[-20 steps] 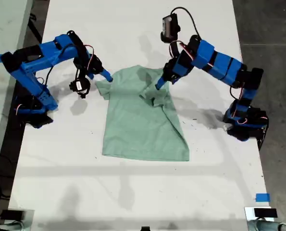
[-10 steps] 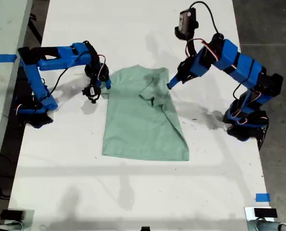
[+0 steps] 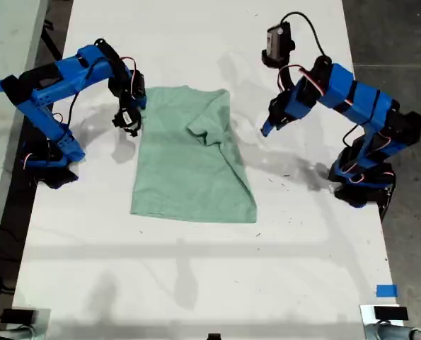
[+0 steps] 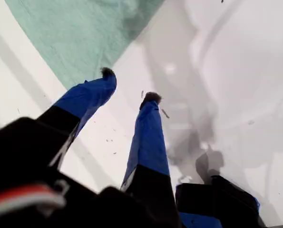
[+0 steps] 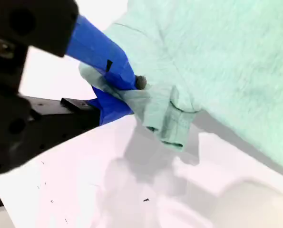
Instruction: Fold tshirt
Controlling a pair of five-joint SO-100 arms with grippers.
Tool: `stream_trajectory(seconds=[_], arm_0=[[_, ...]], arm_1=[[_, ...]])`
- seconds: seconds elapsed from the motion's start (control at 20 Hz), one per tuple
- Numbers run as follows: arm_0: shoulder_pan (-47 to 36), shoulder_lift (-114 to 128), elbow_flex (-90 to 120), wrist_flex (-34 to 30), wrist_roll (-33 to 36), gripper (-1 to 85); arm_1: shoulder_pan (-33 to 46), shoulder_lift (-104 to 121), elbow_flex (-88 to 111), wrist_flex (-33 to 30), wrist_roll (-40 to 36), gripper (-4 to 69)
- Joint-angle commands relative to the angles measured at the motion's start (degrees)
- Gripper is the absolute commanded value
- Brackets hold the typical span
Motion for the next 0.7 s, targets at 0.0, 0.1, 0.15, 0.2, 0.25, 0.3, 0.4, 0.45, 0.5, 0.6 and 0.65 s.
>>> stream_trajectory(seconds=[0.0,0.1,0.15,0.2,0.25,0.3,0.4,0.45,0.5,0.6,0.65], arm_0=[[5.3,0.9,-7.8,0.4,-1.4,0.1],[9.6,-5.2,-16.4,1.6,-1.8,0.1],[11.6,-9.1,-22.4,3.3,-2.1,0.1],[13.5,-13.6,-29.3,5.5,-2.5,0.1],[15.1,-17.8,-36.2,7.6,-2.8,0.1],[16.1,-21.4,-41.7,9.0,-2.9,0.1],[17.7,-26.9,-49.6,10.1,-2.0,0.1],[18.4,-29.1,-52.0,10.8,-1.9,1.9],[18.8,-30.2,-52.6,11.1,-1.8,11.4],[19.2,-30.8,-52.5,12.0,-1.1,31.4],[19.2,-30.2,-52.5,12.7,-0.7,32.1]], arm_1=[[-1.0,4.9,0.4,-2.7,0.9,13.7],[-1.0,5.4,1.0,-2.8,1.1,14.2],[-1.0,5.6,1.2,-2.8,1.2,14.2],[-1.0,5.7,1.6,-2.9,1.2,14.2],[-1.0,5.8,1.9,-2.9,1.3,14.2],[-1.0,5.9,2.1,-2.9,1.4,14.3],[-1.1,6.3,2.8,-3.2,1.5,14.4],[-1.1,6.3,3.1,-3.3,1.5,14.9],[-1.1,6.3,3.3,-3.4,1.5,16.0],[-1.1,6.3,3.7,-3.8,1.3,19.8],[-1.1,6.3,3.8,-4.0,1.2,21.3]])
